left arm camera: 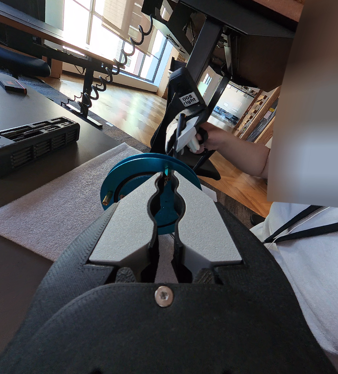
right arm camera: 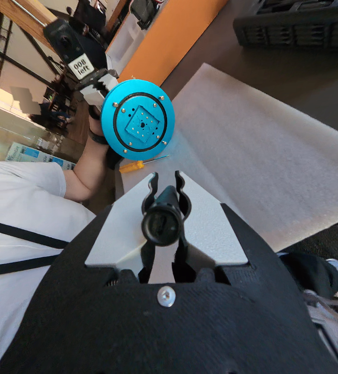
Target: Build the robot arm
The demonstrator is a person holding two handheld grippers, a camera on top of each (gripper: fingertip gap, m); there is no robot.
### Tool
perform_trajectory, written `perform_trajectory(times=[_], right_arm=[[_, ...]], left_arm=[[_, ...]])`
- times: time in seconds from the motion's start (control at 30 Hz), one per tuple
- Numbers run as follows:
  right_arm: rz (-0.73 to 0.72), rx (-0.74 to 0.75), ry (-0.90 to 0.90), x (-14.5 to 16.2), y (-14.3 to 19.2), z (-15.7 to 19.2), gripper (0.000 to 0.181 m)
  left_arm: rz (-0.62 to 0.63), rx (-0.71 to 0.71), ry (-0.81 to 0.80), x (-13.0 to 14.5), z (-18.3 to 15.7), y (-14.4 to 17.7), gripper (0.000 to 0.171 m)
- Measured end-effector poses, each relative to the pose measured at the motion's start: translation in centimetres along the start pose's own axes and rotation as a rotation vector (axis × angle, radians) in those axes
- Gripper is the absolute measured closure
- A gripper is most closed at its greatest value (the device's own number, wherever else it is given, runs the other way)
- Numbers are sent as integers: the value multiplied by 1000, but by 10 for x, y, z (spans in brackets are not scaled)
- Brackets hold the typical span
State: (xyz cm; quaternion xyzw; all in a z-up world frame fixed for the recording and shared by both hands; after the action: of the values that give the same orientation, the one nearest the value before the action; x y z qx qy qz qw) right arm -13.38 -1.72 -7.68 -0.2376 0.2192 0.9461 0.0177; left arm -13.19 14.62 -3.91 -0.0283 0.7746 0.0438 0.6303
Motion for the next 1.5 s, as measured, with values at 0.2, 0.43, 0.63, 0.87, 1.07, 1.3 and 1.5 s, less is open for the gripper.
perform_trajectory(times=[0.2, 0.43, 0.63, 0.87, 1.07, 1.3, 1.5], right_arm=[[108, -37, 536, 18, -7, 2, 137], [276, -10, 917, 25, -17, 7, 151], [336, 1, 641, 18, -25, 8, 163], [277, 71, 243, 6, -29, 14, 147], [435, 116, 733, 19, -16, 3, 140], [477, 7, 856, 19, -19, 19, 164], [383, 58, 498, 4, -34, 17, 164]], left_arm=[[-1, 6, 3, 0, -1, 0, 167], [-2, 3, 5, 0, 0, 0, 167], [-3, 3, 5, 0, 0, 0, 168], [0, 6, 3, 0, -1, 0, 167], [-2, 5, 5, 0, -1, 0, 168], [-2, 3, 6, 0, -1, 0, 168], [-1, 8, 5, 0, -2, 0, 167]])
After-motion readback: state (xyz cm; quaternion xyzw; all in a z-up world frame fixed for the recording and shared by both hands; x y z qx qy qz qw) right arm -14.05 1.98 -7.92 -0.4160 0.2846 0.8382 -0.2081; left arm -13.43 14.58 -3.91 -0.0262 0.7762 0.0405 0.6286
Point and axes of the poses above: each gripper's, where its closed fingertips meet, y back along the fingers, x out of its underside, z = x × y across the jaws, the point moved 1 cm from there along y, back along the fingers, and after that the axes turned 13 degrees about -y, right-handed, at the moved point
